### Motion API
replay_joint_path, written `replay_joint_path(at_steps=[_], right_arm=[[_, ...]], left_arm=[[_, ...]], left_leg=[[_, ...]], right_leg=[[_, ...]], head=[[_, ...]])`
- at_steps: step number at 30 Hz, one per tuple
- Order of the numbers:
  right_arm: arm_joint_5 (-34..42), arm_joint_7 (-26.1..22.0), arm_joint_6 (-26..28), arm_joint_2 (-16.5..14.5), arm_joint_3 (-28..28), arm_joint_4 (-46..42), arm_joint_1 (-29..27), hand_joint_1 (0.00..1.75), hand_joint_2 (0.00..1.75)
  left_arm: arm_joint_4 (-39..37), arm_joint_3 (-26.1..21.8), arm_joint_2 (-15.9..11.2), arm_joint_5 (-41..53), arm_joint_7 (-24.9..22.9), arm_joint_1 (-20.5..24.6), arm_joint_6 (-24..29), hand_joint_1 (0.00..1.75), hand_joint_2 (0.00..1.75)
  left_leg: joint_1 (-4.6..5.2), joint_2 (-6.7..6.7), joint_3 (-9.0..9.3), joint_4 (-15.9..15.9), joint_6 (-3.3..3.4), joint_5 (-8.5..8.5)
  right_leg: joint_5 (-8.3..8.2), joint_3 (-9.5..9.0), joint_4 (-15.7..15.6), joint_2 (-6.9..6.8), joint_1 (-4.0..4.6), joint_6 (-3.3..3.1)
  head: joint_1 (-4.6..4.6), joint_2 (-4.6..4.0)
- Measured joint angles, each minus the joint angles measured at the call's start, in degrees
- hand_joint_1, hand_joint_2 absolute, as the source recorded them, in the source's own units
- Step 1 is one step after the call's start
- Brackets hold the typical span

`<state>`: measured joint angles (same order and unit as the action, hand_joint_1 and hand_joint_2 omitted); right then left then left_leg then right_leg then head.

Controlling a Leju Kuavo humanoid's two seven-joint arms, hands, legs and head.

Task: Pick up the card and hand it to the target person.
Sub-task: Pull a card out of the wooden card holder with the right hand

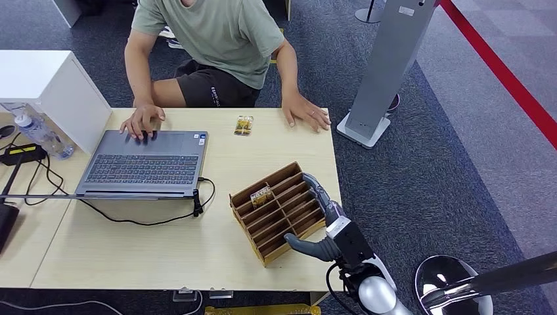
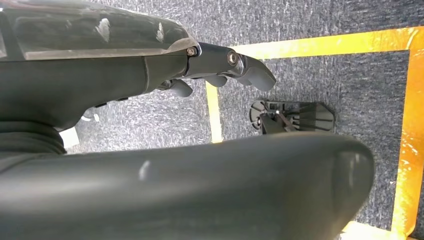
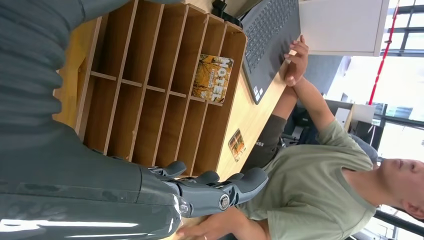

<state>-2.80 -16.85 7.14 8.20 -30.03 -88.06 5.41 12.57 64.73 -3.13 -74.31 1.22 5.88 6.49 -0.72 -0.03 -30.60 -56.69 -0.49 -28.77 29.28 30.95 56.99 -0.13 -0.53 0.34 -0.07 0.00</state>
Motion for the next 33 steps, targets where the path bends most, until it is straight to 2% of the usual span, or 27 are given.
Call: replay_joint_path(at_steps=[4,7,14,20,24,26,28,30,31,33], right_arm=[[-0.6,0.2,0.4,0.0,0.0,0.0,0.0,0.00,1.75],[-3.8,1.9,1.7,0.1,0.0,0.0,0.5,0.00,1.75],[-16.2,13.8,3.0,0.2,-0.9,-0.2,6.9,0.00,1.75],[-25.0,21.3,1.5,-0.1,-4.0,-0.2,14.3,0.00,1.75],[-29.1,24.8,1.1,-0.3,-6.2,-0.2,17.2,0.03,1.75],[-32.3,27.0,1.1,-0.4,-7.2,-0.2,17.8,0.30,1.75],[-35.2,28.6,1.0,-0.5,-8.0,-0.2,18.0,0.81,1.75],[-37.8,29.7,0.7,-0.7,-8.9,-0.2,18.2,1.19,1.75],[-39.2,30.3,0.4,-0.7,-9.3,-0.1,18.3,1.27,1.75],[-42.0,31.3,-0.1,-0.9,-10.1,0.0,18.4,1.30,1.75]], left_arm=[[0.0,0.0,0.0,0.0,0.3,0.0,0.0,0.00,0.00],[0.0,0.0,0.0,0.1,0.3,0.0,0.0,0.00,0.00],[0.0,0.0,0.0,1.4,-0.4,0.0,-0.7,0.00,0.00],[0.0,0.1,0.0,2.0,-0.7,0.0,-0.8,0.00,0.00],[0.0,0.2,-0.1,2.4,-0.7,0.0,-0.8,0.00,0.00],[0.0,0.2,-0.2,2.5,-0.7,0.0,-0.8,0.00,0.00],[0.0,0.2,-0.2,2.5,-0.8,0.0,-0.8,0.00,0.00],[0.0,0.2,-0.2,2.5,-0.8,0.0,-0.8,0.00,0.00],[0.0,0.2,-0.2,2.6,-0.9,0.0,-0.8,0.00,0.00],[0.0,0.2,-0.2,2.7,-0.9,0.0,-0.8,0.00,0.00]], left_leg=[[0.00,0.00,0.00,0.0,0.00,0.00],[0.00,0.00,0.00,0.0,0.00,0.00],[0.00,0.01,0.01,0.0,0.00,0.02],[0.00,0.00,0.00,0.0,0.00,0.02],[0.00,0.00,-0.01,0.0,-0.01,0.02],[0.00,0.00,-0.02,0.0,-0.01,0.02],[0.00,-0.01,-0.03,0.0,0.00,0.01],[0.00,-0.01,-0.03,0.0,0.00,0.01],[0.00,-0.01,-0.02,0.0,0.00,0.01],[0.00,-0.01,-0.02,0.0,0.00,0.01]], right_leg=[[0.00,0.00,0.0,0.00,0.00,0.00],[0.00,-0.01,0.0,0.00,0.00,0.00],[-0.01,-0.03,0.0,0.01,0.00,-0.01],[-0.01,-0.02,0.0,0.00,0.00,-0.01],[-0.01,-0.01,0.0,-0.02,0.00,-0.01],[0.00,-0.01,0.0,-0.02,0.00,0.00],[0.00,-0.01,0.0,-0.02,0.00,0.00],[0.00,-0.02,0.0,-0.02,0.00,0.00],[0.00,-0.02,0.0,-0.02,0.00,0.00],[0.00,-0.02,0.0,-0.02,0.00,0.00]], head=[[0.00,0.00],[0.00,0.00],[0.01,0.00],[-0.03,0.00],[-0.03,0.00],[-0.02,0.00],[0.00,0.00],[0.01,0.00],[0.02,0.00],[0.03,0.00]])
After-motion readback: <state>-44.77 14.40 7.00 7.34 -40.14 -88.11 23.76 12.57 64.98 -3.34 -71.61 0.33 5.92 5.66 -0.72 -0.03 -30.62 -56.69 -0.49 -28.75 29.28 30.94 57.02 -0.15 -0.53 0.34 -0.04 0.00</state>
